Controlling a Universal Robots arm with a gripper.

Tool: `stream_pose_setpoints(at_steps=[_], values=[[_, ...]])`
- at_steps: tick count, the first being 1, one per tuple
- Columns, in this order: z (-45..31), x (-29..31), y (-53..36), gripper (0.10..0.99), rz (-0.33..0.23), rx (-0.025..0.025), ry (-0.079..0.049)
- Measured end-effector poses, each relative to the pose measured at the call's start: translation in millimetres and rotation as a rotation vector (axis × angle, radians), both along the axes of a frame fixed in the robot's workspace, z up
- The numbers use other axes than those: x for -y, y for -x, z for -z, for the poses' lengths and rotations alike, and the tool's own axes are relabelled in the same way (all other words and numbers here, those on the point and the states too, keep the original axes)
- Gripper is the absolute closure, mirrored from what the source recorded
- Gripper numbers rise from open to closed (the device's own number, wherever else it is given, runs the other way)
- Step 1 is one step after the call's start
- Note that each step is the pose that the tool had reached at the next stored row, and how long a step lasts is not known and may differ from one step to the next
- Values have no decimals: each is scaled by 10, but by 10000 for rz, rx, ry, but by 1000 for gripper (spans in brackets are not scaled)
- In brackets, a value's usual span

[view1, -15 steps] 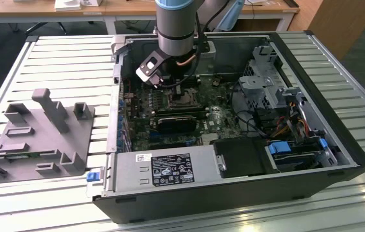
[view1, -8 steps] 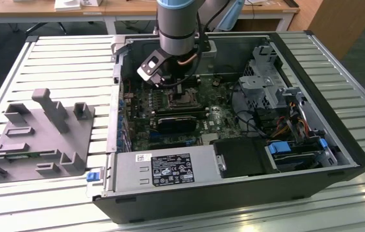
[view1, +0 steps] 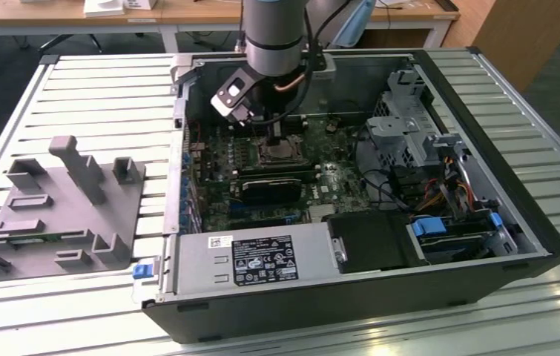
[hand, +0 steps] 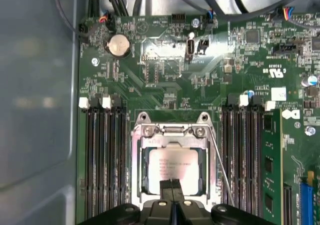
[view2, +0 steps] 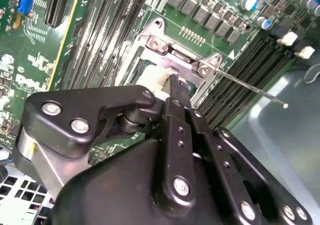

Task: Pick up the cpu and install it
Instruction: 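Close the cpu cover, then install the first cpu locking lever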

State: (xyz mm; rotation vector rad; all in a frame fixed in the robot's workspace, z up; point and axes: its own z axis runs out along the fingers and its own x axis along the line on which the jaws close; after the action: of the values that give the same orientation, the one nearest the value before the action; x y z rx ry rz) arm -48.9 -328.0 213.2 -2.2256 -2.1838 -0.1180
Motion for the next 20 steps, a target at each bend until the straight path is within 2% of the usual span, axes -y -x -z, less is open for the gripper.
stream_pose_setpoints(at_steps=[12,20], values=[[0,-1,-132,980,0,0,-1],[-1,-2,-150,980,-1,1,-1]])
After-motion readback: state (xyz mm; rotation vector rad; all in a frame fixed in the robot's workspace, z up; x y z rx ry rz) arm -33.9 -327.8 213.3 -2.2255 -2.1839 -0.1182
